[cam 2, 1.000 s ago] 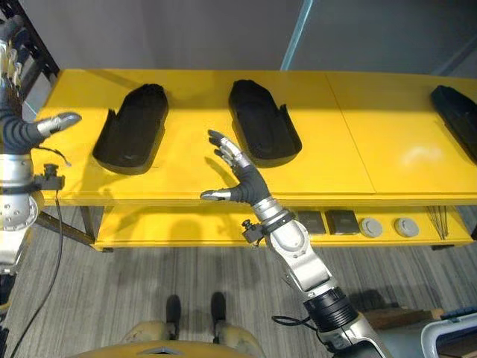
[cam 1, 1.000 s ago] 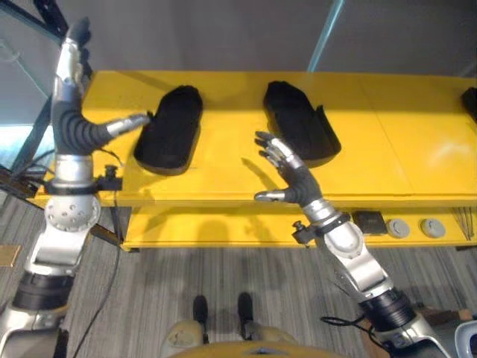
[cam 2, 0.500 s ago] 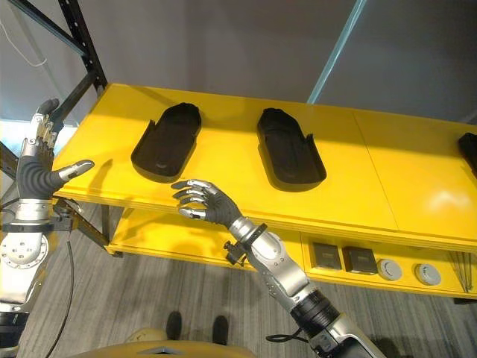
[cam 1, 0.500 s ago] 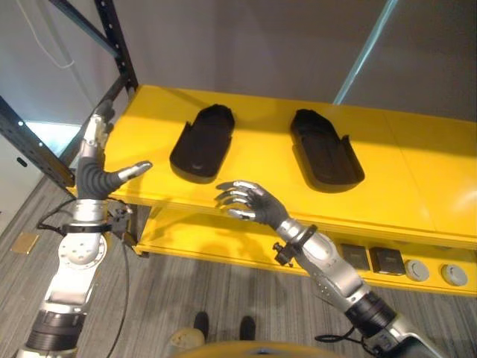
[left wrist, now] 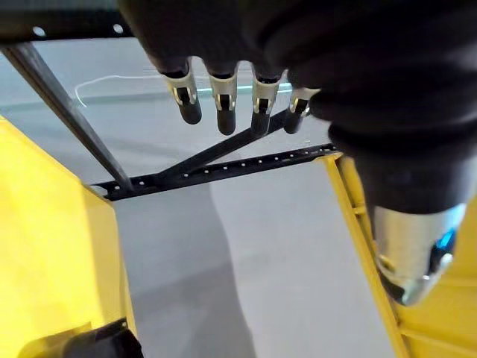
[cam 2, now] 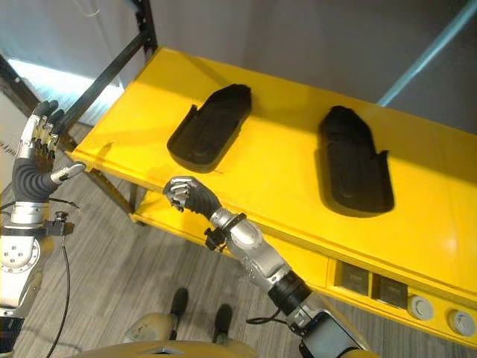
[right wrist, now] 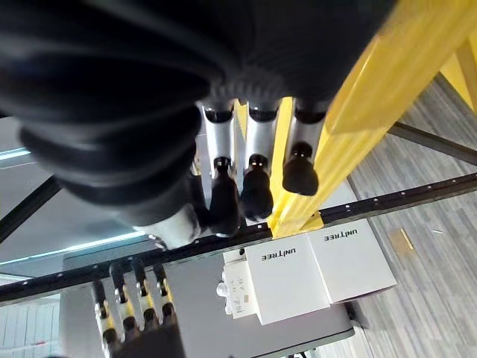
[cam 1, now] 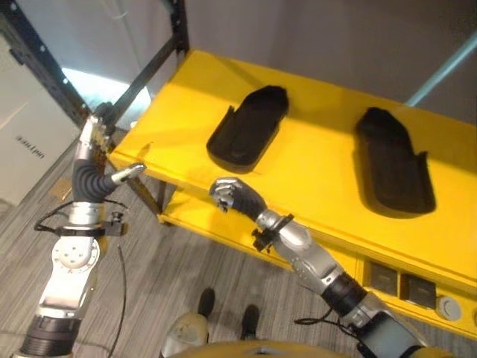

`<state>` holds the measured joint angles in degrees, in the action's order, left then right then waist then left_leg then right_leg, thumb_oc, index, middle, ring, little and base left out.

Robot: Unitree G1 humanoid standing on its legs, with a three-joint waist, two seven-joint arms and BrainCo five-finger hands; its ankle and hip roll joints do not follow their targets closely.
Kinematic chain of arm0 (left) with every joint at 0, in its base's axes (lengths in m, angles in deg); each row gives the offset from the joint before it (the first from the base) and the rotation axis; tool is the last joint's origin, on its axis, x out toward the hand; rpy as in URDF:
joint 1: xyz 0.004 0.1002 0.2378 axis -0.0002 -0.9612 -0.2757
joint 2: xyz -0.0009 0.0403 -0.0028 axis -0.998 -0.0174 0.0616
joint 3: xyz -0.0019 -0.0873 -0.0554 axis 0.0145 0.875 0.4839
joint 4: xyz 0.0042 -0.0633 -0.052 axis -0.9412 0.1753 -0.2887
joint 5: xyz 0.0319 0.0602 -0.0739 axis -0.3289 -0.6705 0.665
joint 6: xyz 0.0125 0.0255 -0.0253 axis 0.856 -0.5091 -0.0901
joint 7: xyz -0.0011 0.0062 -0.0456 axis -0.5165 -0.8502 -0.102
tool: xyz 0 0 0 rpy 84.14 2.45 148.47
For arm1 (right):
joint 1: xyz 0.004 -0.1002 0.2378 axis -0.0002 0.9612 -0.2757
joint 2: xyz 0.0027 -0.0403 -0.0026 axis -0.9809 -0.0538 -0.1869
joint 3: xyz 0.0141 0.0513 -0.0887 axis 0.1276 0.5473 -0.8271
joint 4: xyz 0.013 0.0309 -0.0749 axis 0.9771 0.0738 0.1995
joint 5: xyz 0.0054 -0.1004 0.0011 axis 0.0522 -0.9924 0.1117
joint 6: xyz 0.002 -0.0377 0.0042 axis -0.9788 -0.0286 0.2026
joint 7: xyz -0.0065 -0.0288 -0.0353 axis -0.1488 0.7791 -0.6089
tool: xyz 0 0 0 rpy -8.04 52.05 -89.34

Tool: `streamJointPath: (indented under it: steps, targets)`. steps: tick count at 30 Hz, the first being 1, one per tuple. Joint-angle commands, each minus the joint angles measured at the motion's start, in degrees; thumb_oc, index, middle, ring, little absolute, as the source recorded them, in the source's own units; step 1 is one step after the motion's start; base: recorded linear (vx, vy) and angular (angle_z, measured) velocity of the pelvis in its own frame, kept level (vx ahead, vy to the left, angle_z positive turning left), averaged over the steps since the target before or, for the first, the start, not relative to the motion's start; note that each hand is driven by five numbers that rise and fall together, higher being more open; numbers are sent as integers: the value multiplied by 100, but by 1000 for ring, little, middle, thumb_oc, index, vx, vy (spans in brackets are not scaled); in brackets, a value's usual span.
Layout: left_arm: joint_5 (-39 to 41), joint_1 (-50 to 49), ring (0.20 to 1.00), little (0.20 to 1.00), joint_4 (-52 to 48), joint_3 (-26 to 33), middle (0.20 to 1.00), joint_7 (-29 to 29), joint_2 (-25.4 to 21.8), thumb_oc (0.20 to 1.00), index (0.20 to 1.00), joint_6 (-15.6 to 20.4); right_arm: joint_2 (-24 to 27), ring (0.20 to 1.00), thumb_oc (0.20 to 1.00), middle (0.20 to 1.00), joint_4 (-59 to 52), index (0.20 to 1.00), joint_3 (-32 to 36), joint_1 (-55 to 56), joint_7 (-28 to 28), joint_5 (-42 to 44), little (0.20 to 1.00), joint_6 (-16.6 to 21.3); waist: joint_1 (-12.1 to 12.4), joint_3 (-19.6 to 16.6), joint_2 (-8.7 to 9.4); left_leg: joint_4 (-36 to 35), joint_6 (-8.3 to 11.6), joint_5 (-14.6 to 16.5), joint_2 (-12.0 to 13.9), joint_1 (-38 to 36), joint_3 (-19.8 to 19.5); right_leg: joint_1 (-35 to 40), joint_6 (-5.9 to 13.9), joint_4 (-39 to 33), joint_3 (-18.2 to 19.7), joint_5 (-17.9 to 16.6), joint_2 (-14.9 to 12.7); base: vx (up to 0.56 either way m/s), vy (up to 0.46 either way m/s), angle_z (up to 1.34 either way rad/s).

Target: Move parts from the plastic box to the shelf.

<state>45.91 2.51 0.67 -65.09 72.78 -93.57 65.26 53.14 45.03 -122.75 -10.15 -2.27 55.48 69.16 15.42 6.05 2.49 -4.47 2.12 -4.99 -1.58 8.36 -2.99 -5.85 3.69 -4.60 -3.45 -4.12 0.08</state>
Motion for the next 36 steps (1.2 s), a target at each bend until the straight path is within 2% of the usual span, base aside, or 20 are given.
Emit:
streamJointPath:
  steps: [1, 9, 17, 25, 32, 36]
  targets:
    - [335, 275, 1000, 1000, -62, -214, 1000, -4, -249, 1000, 1000, 415, -261, 200, 200, 200, -114, 200, 179, -385, 262, 5, 200, 473, 97, -93, -119, 475, 158, 982, 261, -303, 700, -238, 739, 931, 135, 995, -229, 26, -14, 32]
    - [418, 273, 1000, 1000, 67, -294, 1000, -19, -230, 1000, 1000, 360, -409, 200, 200, 200, 93, 200, 385, -474, 516, 0, 200, 550, 116, -152, -230, 462, 149, 962, 240, -267, 695, -257, 712, 929, 26, 1016, -256, 27, 5, 5]
    - [331, 169, 1000, 1000, 160, -248, 1000, -176, -201, 1000, 1000, 263, -591, 200, 200, 200, 451, 200, 755, -420, 1170, -601, 200, 649, 17, -262, -357, 440, 105, 1035, 202, -309, 823, -259, 722, 930, 56, 1057, -267, 37, 16, 3]
    - [307, 129, 1000, 1000, 206, -273, 1000, -196, -232, 1000, 1000, 164, -666, 200, 200, 200, 624, 200, 880, -505, 1436, -909, 200, 633, -47, -301, -445, 460, 76, 1088, 226, -337, 958, -252, 727, 913, 149, 1063, -223, 25, 17, -8]
    - [276, 177, 1000, 1000, 160, -329, 1000, -201, -211, 1000, 1000, 130, -676, 200, 200, 200, 506, 200, 935, -451, 1423, -872, 200, 646, -149, -329, -473, 471, 69, 1131, 222, -399, 1059, -215, 755, 937, 235, 1061, -218, 7, 27, -6]
    - [125, 202, 1000, 1000, -37, -263, 1000, -186, -304, 1000, 1000, 147, -399, 200, 200, 200, -153, 200, 1002, -321, 1195, -816, 200, 693, -222, -325, -454, 485, 56, 1170, 209, -444, 1097, -186, 797, 963, 328, 1044, -223, -4, 42, -15]
